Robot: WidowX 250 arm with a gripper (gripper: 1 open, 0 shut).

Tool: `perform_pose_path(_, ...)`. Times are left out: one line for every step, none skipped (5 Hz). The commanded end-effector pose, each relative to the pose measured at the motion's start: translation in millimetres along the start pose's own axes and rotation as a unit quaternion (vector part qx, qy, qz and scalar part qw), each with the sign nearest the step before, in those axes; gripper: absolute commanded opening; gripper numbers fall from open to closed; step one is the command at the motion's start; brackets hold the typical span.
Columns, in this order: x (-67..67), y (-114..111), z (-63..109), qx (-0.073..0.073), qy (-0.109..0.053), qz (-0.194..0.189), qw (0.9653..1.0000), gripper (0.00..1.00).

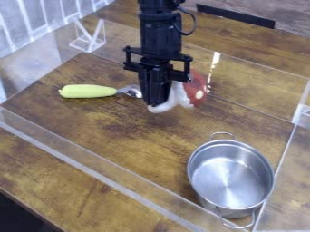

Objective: Put the mushroom in the silver pot

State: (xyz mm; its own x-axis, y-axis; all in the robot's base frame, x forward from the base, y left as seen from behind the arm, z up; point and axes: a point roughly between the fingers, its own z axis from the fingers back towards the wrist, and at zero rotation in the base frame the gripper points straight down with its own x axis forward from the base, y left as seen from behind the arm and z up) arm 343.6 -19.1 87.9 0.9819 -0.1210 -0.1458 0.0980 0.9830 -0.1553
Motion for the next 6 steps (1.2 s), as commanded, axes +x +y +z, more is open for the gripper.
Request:
perform_pose_path(-1.9,-10,18.9,0.001,-0.024,-0.013,0.9996,0.00)
perform_pose_path(-6.1,-12,19.8,-0.001,-0.022,-0.016,0.9996,0.00)
perform_pose_path(-9.6,-30,36.1,0.001,-0.039,-0.033,0.9987,0.00)
perform_pose_path(-12.9,-58,46.5,0.001,-0.051,-0.064,0.9967,0.00)
perform_pose_path(-19.0,-89,35.2,-0.007,-0.046,-0.091,0.9948,0.00)
perform_pose_path(-27.6,-110,21.9,-0.013,-0.040,-0.103,0.9938,0.00)
